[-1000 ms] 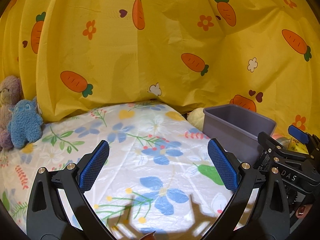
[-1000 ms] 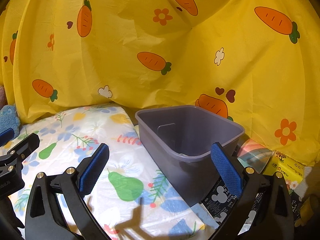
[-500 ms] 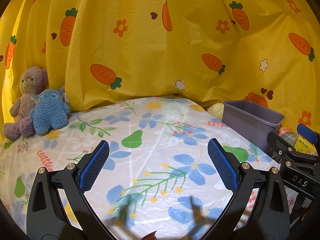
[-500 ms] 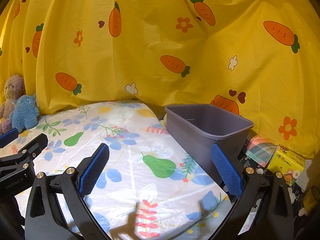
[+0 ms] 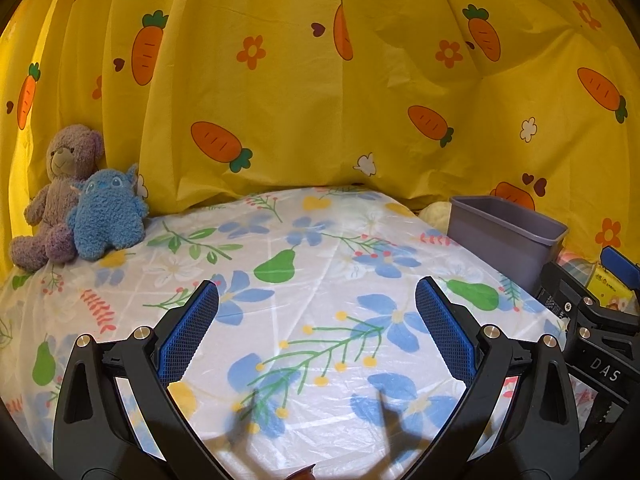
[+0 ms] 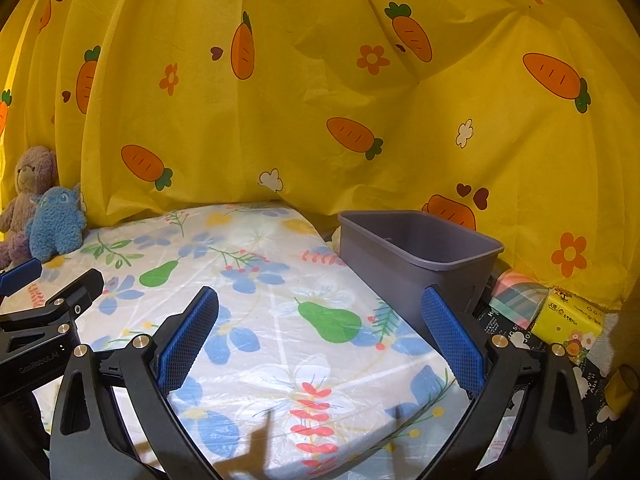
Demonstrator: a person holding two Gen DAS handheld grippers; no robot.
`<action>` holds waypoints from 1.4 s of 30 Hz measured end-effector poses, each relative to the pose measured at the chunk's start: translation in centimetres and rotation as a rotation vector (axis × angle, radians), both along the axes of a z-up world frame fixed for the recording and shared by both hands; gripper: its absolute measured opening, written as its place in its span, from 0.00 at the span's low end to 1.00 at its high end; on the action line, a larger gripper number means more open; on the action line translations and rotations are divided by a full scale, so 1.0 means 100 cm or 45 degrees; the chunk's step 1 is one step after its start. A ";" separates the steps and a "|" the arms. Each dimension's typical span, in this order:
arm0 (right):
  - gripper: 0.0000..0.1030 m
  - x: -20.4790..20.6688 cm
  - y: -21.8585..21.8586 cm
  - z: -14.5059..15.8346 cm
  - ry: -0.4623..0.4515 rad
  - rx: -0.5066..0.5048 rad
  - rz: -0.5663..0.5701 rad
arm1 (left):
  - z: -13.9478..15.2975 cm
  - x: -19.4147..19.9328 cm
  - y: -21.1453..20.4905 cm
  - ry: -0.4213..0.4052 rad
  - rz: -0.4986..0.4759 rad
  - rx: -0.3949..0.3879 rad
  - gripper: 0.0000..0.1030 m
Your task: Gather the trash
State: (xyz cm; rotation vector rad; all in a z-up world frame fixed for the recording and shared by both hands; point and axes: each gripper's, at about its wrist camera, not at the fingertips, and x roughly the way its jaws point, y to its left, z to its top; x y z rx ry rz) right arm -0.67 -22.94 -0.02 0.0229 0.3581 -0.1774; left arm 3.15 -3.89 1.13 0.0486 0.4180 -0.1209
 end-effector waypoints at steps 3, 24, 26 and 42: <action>0.95 0.000 0.001 -0.001 0.005 -0.004 0.004 | -0.001 -0.001 0.001 0.001 -0.005 -0.008 0.94; 0.95 -0.002 -0.001 -0.003 0.004 0.010 0.002 | -0.003 0.001 -0.011 0.008 -0.026 -0.006 0.94; 0.95 -0.002 -0.002 -0.003 0.005 0.009 0.003 | -0.003 0.001 -0.013 0.008 -0.027 -0.004 0.94; 0.95 -0.003 -0.001 -0.004 0.001 0.011 0.002 | -0.005 -0.001 -0.015 0.010 -0.029 -0.009 0.94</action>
